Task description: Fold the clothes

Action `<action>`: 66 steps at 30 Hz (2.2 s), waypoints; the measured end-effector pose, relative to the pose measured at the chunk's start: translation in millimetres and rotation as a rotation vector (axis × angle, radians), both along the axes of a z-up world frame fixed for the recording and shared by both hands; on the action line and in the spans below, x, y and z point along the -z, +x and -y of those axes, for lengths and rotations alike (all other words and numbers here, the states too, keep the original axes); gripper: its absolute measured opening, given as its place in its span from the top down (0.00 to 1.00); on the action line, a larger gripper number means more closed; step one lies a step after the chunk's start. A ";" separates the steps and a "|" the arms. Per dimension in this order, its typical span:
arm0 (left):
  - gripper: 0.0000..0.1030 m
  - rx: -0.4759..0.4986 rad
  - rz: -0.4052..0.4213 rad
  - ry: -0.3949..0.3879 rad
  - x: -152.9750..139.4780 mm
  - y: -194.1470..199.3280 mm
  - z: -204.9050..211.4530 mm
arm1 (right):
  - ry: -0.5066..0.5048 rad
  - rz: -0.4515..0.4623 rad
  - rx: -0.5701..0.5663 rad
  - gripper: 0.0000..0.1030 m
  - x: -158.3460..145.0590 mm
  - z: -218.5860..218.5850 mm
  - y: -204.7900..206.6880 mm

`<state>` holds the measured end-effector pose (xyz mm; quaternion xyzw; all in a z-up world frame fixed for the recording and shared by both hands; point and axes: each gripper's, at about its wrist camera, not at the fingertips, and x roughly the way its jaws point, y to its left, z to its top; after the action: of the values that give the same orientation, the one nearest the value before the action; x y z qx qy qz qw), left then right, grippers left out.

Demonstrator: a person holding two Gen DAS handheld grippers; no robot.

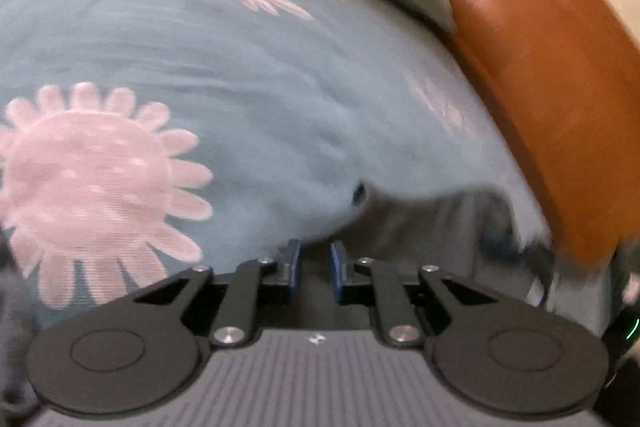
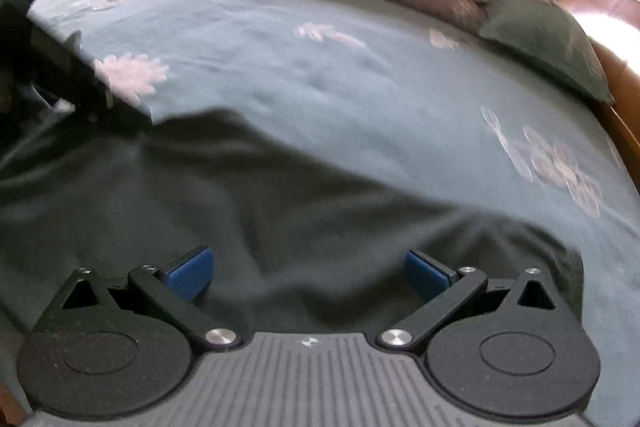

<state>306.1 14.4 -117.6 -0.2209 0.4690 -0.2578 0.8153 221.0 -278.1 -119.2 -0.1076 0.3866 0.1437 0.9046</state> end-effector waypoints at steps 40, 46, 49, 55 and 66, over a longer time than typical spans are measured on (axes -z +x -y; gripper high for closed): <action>0.45 -0.758 -0.083 -0.288 -0.4 -160.3 -179.8 | 0.289 -0.120 0.149 0.00 5.8 12.0 -50.3; 0.45 -0.809 -0.168 -0.332 31.1 -149.8 -188.2 | 0.293 -0.119 0.153 0.00 6.0 13.5 -51.4; 0.45 -0.808 -0.155 -0.369 37.2 -146.5 -190.1 | 0.277 -0.120 0.148 0.00 6.8 11.4 -50.3; 0.45 -0.777 -0.121 -0.362 39.1 -124.3 -196.4 | 0.242 -0.119 0.144 0.00 7.5 6.6 -48.9; 0.46 -0.695 -0.054 -0.423 49.7 -107.5 -199.1 | 0.179 -0.117 0.136 0.00 8.7 -2.2 -46.6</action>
<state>198.6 213.6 -167.3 -0.5357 0.3246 -0.0518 0.7778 174.4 -276.0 -127.8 0.0089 0.4307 0.1220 0.8942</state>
